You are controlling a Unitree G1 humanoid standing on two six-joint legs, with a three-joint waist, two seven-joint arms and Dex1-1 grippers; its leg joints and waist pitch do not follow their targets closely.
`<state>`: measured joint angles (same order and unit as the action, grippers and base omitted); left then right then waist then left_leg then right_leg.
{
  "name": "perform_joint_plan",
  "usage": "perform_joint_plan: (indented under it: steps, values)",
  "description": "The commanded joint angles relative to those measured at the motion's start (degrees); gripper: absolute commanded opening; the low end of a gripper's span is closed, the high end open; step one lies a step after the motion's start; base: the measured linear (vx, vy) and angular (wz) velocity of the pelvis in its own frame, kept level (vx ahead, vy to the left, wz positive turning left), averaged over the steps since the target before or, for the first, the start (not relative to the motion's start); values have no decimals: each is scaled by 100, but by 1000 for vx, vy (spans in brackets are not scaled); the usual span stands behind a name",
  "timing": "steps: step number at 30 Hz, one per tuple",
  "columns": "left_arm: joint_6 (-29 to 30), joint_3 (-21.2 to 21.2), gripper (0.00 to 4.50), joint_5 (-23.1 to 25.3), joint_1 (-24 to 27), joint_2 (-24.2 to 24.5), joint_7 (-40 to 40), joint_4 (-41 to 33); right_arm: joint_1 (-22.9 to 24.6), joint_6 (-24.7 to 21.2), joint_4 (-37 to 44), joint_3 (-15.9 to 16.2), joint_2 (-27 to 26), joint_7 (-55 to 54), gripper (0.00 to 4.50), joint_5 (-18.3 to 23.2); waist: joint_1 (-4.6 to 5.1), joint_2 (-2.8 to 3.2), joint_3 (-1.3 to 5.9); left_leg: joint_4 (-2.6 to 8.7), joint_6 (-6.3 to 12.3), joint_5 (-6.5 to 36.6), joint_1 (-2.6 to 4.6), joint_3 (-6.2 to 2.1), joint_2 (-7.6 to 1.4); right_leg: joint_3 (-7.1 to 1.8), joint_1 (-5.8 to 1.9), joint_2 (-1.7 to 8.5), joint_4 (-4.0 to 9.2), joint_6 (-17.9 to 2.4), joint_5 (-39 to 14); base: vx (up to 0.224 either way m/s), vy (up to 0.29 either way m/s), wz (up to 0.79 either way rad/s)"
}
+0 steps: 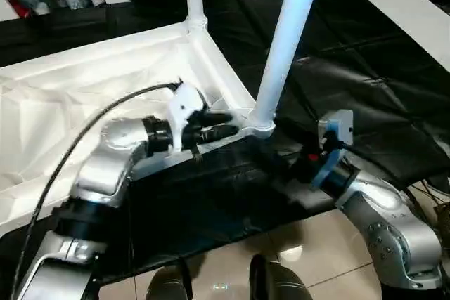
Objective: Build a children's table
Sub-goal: Rotate leg to tighten
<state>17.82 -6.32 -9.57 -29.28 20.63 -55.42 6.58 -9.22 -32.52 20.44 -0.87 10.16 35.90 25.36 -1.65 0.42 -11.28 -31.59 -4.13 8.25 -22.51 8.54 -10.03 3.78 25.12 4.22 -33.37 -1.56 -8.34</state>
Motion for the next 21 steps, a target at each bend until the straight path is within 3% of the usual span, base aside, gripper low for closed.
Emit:
perform_joint_plan:
  steps: [1, 2, 3, 5, 7, 8, 9, 14, 15, 19, 20, 21]
  values:
    - [184, 97, 164, -77, 174, 83, 125, -225, -61, -102, 226, 23, -11, 99, 450, 206, -14, -5, 470, 316, 461, 1140, 47, -19, -215, -273, -411, 379, 372, -1144, -1629, 0, 0, 0]
    - [407, 242, 186, -168, 417, 131, 276, -583, -187, -179, 262, 55, -21, 147, 450, 340, -9, 12, 458, 319, 420, 1198, 81, -7, -222, -278, -370, 363, 385, -1064, -1763, 0, 0, 0]
    - [516, 309, 186, -228, 522, 145, 338, -746, -235, -201, 267, 67, -23, 158, 450, 381, 3, 14, 455, 328, 419, 1175, 57, -17, -223, -274, -388, 366, 387, -1062, -1769, 0, 0, 0]
    - [836, 511, 209, -398, 861, 212, 487, -1245, -412, -211, 178, 105, -42, 175, 450, 424, -4, 30, 435, 328, 376, 1257, 99, 6, -229, -281, -335, 349, 409, -1032, -1878, 0, 0, 0]
    - [1012, 644, 222, -489, 1084, 265, 545, -1543, -539, -182, 57, 127, -59, 178, 450, 406, -5, 33, 427, 337, 326, 1344, 100, 3, -230, -279, -329, 345, 415, -998, -2018, 0, 0, 0]
    - [1282, 839, 222, -614, 1422, 353, 605, -1999, -713, -148, -111, 151, -69, 182, 450, 401, 4, -22, 412, 348, 329, 1361, 92, 3, -228, -279, -326, 344, 433, -978, -2068, 0, 0, 0]
    - [1440, 950, 238, -718, 1667, 444, 581, -2315, -814, -137, -211, 163, -70, 196, 450, 396, 10, 14, 407, 351, 279, 1355, 94, -6, -235, -277, -320, 342, 402, -1007, -2031, 0, 0, 0]
    - [1826, 1145, 260, -1041, 2206, 642, 578, -3028, -1014, -103, -437, 281, -44, 282, 450, 334, -8, 17, 372, 373, 273, 1468, 123, 7, -232, -290, -287, 321, 441, -896, -2178, 0, 0, 0]
    - [2050, 1253, 277, -1248, 2510, 755, 549, -3408, -1131, -35, -579, 391, -38, 310, 450, 249, -1, 25, 380, 380, 225, 1436, 104, -18, -245, -282, -311, 338, 387, -949, -2054, 0, 0, 0]
    - [2451, 1489, 309, -1456, 3208, 1003, 554, -4036, -1421, 243, -1028, 669, -34, 164, 450, -204, 30, 61, 352, 390, 170, 1578, 94, 5, -218, -287, -304, 309, 423, -939, -2071, 0, 0, 0]
    - [2456, 1491, 309, -1455, 3218, 1007, 556, -4043, -1426, 251, -1038, 674, -33, 159, 450, -216, 24, 62, 354, 383, 173, 1590, 114, 14, -220, -295, -290, 314, 427, -925, -2098, 0, 0, 0]
    - [2512, 1508, 327, -1385, 3392, 1080, 593, -4144, -1534, 434, -1246, 762, -4, 39, 450, -485, 8, 86, 356, 380, 176, 1608, 129, 13, -218, -300, -289, 317, 434, -899, -2165, 0, 0, 0]
